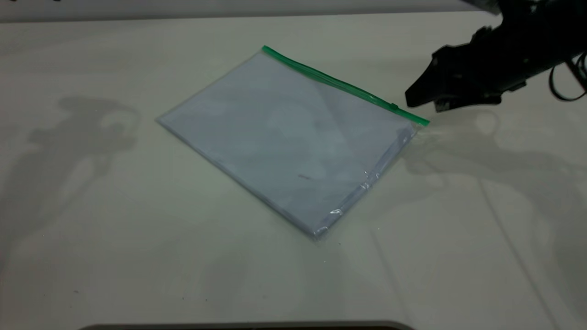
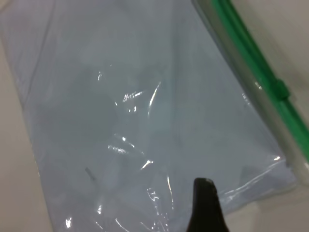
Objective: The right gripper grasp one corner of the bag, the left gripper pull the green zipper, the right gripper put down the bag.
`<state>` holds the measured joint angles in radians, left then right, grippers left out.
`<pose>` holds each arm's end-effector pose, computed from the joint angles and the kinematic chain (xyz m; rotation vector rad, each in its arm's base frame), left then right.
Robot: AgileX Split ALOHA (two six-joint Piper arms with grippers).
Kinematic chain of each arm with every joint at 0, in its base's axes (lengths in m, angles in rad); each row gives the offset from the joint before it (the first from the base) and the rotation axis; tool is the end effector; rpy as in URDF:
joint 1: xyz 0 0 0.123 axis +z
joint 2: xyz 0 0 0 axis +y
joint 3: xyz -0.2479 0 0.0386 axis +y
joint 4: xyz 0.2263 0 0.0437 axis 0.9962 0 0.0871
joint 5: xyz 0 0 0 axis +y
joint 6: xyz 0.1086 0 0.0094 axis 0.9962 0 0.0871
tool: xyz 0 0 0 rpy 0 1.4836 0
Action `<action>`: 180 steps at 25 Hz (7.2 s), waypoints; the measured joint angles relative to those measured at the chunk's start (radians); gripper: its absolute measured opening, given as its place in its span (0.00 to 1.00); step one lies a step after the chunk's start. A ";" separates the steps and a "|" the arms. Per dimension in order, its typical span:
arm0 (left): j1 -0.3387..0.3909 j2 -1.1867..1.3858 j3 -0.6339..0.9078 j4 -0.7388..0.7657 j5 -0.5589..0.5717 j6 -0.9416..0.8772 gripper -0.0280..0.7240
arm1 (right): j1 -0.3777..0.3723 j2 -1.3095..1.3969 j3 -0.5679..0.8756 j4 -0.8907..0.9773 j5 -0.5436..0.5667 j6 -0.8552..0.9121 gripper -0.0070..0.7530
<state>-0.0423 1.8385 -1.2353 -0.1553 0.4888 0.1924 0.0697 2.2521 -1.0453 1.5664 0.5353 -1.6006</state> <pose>0.3720 -0.0237 0.1680 0.1524 2.5645 -0.0886 0.3434 0.0798 0.0109 -0.3000 2.6022 0.7272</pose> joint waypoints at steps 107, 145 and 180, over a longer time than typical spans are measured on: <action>-0.332 0.379 -0.396 -0.583 0.284 1.357 0.80 | 0.088 0.127 -0.381 -0.439 0.402 -0.009 0.05; -0.380 0.523 -0.497 -0.679 0.324 1.559 0.68 | 0.187 0.077 -0.381 -0.402 0.386 -0.097 0.05; -0.384 0.525 -0.497 -0.644 0.390 1.528 0.09 | 0.189 0.073 -0.381 -0.399 0.384 -0.087 0.05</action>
<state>-0.4260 2.3634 -1.7322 -0.7989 0.8788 1.7200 0.2587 2.3246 -1.4265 1.1672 0.9193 -1.6874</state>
